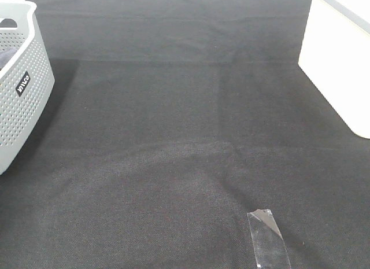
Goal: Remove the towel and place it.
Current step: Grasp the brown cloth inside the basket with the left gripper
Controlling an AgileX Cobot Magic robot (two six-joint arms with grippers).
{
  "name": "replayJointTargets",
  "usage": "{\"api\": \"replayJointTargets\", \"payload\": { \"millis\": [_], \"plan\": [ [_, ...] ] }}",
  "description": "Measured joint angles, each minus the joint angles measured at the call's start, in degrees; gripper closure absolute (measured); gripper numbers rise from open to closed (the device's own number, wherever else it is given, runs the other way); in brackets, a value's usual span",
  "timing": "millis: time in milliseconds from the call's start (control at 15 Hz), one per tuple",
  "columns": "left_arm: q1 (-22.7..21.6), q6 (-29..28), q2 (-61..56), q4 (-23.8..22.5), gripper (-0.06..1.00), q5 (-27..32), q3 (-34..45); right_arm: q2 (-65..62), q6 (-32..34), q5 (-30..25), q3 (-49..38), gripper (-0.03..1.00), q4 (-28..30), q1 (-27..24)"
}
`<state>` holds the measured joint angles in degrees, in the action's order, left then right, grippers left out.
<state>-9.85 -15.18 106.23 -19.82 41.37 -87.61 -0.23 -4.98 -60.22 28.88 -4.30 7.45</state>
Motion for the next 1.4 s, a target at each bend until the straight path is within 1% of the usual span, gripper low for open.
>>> {"api": "replayJointTargets", "payload": {
  "millis": [67,133,200,400,467,533,600,667,733,1000,1133,1200,1333,1400],
  "plan": [
    [0.11,0.97,-4.35,0.57,0.94,-2.01,0.00,0.00,0.06,0.00,0.00,0.40,0.00,0.00],
    [0.63,2.06,-6.82,0.52,0.94,-2.81,0.00,0.00,0.06,0.00,0.00,0.40,0.00,0.00],
    [0.63,2.06,-6.82,0.52,0.94,-2.81,0.00,0.00,0.06,0.00,0.00,0.40,0.00,0.00],
    [3.90,4.30,-13.24,-1.20,0.94,-5.84,0.00,0.00,0.06,0.00,0.00,0.40,-0.23,0.00],
    [6.25,4.47,-16.56,-2.41,0.94,-8.14,0.00,0.00,0.06,0.00,0.00,0.40,-2.35,0.00],
    [6.25,4.47,-16.56,-2.41,0.94,-8.14,0.00,0.00,0.06,0.00,0.00,0.40,-2.35,0.00],
    [7.85,4.53,-18.91,-2.92,0.94,-10.54,0.00,1.26,-0.86,0.06,0.00,0.40,-5.56,0.00],
    [7.85,4.53,-18.91,-2.92,0.94,-10.54,0.00,1.26,-0.86,0.06,0.00,0.40,-5.56,0.00],
    [9.97,4.98,-20.05,-3.15,0.94,-11.57,-1.09,4.70,-4.87,0.11,0.40,0.40,-9.45,0.00],
    [14.15,5.39,-20.23,-3.38,0.94,-14.04,-7.05,11.29,-15.53,1.20,0.92,0.40,-18.74,0.00],
    [16.04,5.61,-20.45,-3.55,0.94,-18.05,-8.88,13.01,-21.54,4.07,1.15,0.40,-24.06,0.00],
    [17.02,5.61,-20.45,-3.55,0.94,-20.00,-9.00,13.41,-24.18,5.90,1.15,0.40,-25.73,0.00],
    [19.31,5.61,-20.45,-3.55,0.94,-22.69,-9.00,13.75,-28.82,10.71,1.15,0.40,-27.79,0.00],
    [19.88,5.61,-20.45,-3.55,0.94,-23.55,-9.00,13.75,-29.85,12.03,1.15,0.40,-28.42,0.00]
  ]
}}
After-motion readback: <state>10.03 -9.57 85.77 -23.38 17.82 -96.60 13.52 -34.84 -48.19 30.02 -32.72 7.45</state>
